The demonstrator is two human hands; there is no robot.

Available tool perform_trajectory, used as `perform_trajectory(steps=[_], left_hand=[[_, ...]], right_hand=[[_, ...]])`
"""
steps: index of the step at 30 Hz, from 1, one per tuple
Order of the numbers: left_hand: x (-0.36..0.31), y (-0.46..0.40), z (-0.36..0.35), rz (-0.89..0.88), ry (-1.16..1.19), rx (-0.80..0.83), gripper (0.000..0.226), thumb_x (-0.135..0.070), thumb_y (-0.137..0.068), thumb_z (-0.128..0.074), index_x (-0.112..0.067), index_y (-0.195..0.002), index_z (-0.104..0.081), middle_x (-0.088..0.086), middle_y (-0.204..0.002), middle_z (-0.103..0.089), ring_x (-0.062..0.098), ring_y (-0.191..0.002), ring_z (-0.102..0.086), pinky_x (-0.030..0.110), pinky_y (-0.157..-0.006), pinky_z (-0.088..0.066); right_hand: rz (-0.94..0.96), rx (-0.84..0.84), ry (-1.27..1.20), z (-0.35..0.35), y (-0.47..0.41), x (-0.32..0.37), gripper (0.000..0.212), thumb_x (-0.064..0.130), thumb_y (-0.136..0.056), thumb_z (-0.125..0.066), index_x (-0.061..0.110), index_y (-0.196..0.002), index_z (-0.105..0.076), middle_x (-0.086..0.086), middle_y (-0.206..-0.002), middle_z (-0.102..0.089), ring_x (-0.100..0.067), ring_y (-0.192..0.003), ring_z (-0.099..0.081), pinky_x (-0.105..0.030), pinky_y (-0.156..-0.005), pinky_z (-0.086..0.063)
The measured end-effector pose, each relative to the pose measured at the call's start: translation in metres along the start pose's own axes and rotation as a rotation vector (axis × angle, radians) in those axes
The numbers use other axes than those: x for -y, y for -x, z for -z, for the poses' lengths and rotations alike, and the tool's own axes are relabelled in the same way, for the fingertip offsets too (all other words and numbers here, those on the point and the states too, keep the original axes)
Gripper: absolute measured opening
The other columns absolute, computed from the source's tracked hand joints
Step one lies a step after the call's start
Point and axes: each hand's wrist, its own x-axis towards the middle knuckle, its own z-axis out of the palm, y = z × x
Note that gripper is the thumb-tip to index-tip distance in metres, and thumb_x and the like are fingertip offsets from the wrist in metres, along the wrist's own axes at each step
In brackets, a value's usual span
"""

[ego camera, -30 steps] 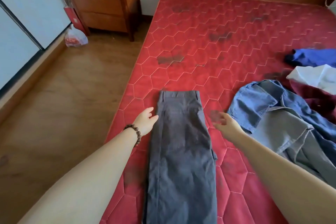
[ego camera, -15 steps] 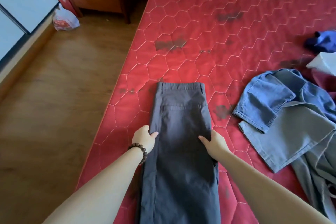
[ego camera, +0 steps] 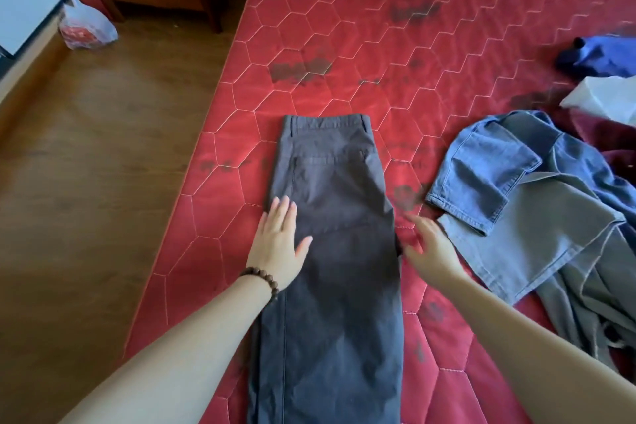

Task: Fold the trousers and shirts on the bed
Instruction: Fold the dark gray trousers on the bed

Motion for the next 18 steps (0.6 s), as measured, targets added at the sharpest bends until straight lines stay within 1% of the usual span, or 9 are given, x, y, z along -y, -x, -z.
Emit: perform_trajectory(steps=[3, 5, 7, 9, 10, 12, 15, 16, 18], left_hand=[[0.001, 0.007, -0.027, -0.014, -0.159, 0.093, 0.078, -0.055, -0.096, -0.030, -0.007, -0.152, -0.005, 0.010, -0.161, 0.005, 0.022, -0.148, 0.008, 0.037, -0.119, 0.001], [0.005, 0.010, -0.035, -0.021, -0.230, 0.067, 0.080, -0.058, -0.095, -0.025, -0.007, -0.152, -0.005, 0.011, -0.160, 0.005, 0.023, -0.148, 0.006, 0.038, -0.120, 0.000], [0.007, 0.012, -0.039, -0.035, -0.257, 0.032, 0.080, -0.060, -0.094, -0.020, -0.006, -0.152, -0.009, 0.012, -0.160, 0.000, 0.024, -0.148, 0.002, 0.040, -0.121, -0.004], [0.007, 0.013, -0.040, -0.042, -0.264, 0.006, 0.081, -0.060, -0.092, -0.015, -0.005, -0.151, -0.014, 0.013, -0.160, -0.007, 0.025, -0.148, -0.004, 0.042, -0.120, -0.010], [0.006, 0.013, -0.040, -0.043, -0.263, -0.003, 0.081, -0.059, -0.091, -0.014, -0.004, -0.151, -0.017, 0.013, -0.159, -0.010, 0.026, -0.148, -0.007, 0.043, -0.120, -0.012], [0.006, 0.013, -0.041, -0.042, -0.273, -0.010, 0.081, -0.058, -0.091, -0.015, -0.004, -0.151, -0.019, 0.013, -0.159, -0.012, 0.026, -0.148, -0.009, 0.043, -0.120, -0.014], [0.008, 0.014, -0.042, -0.033, -0.295, -0.006, 0.080, -0.059, -0.092, -0.014, -0.005, -0.151, -0.017, 0.012, -0.160, -0.010, 0.024, -0.148, -0.007, 0.042, -0.120, -0.012], [0.008, 0.014, -0.042, -0.032, -0.302, -0.006, 0.080, -0.059, -0.092, -0.014, -0.006, -0.152, -0.016, 0.012, -0.160, -0.009, 0.024, -0.148, -0.007, 0.042, -0.120, -0.011], [0.007, 0.013, -0.042, -0.029, -0.306, -0.004, 0.080, -0.059, -0.091, -0.014, -0.006, -0.152, -0.016, 0.012, -0.160, -0.009, 0.024, -0.148, -0.007, 0.042, -0.120, -0.011]], right_hand=[[0.132, 0.154, 0.079, -0.014, 0.008, -0.012, 0.077, 0.006, -0.069, -0.067, 0.013, -0.142, -0.043, -0.006, -0.148, -0.041, -0.024, -0.141, -0.031, -0.041, -0.115, -0.026], [0.153, 0.119, 0.154, -0.022, 0.002, -0.010, 0.079, 0.008, -0.070, -0.068, 0.014, -0.144, -0.040, -0.005, -0.149, -0.039, -0.026, -0.142, -0.026, -0.045, -0.115, -0.024], [0.169, 0.033, 0.262, -0.028, -0.007, -0.004, 0.063, 0.009, -0.071, -0.068, 0.012, -0.132, -0.052, -0.005, -0.133, -0.051, -0.030, -0.129, -0.038, -0.043, -0.107, -0.032], [0.198, -0.031, 0.359, -0.029, -0.013, 0.003, 0.030, 0.009, -0.074, -0.063, 0.013, -0.103, -0.063, -0.004, -0.103, -0.060, -0.030, -0.104, -0.050, -0.037, -0.085, -0.038], [0.203, -0.035, 0.345, -0.027, -0.014, 0.004, 0.016, 0.007, -0.075, -0.060, 0.012, -0.090, -0.063, -0.005, -0.090, -0.061, -0.031, -0.094, -0.053, -0.036, -0.075, -0.038], [0.170, -0.064, 0.266, -0.017, -0.012, -0.003, 0.003, 0.004, -0.076, -0.060, 0.006, -0.076, -0.058, -0.011, -0.077, -0.061, -0.034, -0.078, -0.057, -0.038, -0.063, -0.041], [0.071, -0.115, 0.208, -0.007, -0.007, -0.020, 0.013, -0.003, -0.076, -0.054, 0.008, -0.070, -0.051, -0.017, -0.069, -0.060, -0.036, -0.069, -0.055, -0.039, -0.057, -0.037], [0.042, -0.110, 0.167, -0.007, -0.004, -0.022, 0.013, -0.004, -0.078, -0.051, 0.007, -0.074, -0.054, -0.016, -0.069, -0.060, -0.035, -0.068, -0.055, -0.038, -0.059, -0.037], [-0.041, -0.147, 0.011, -0.011, -0.001, -0.020, 0.024, -0.004, -0.083, -0.045, 0.008, -0.091, -0.064, -0.010, -0.077, -0.064, -0.027, -0.073, -0.055, -0.034, -0.064, -0.039]])
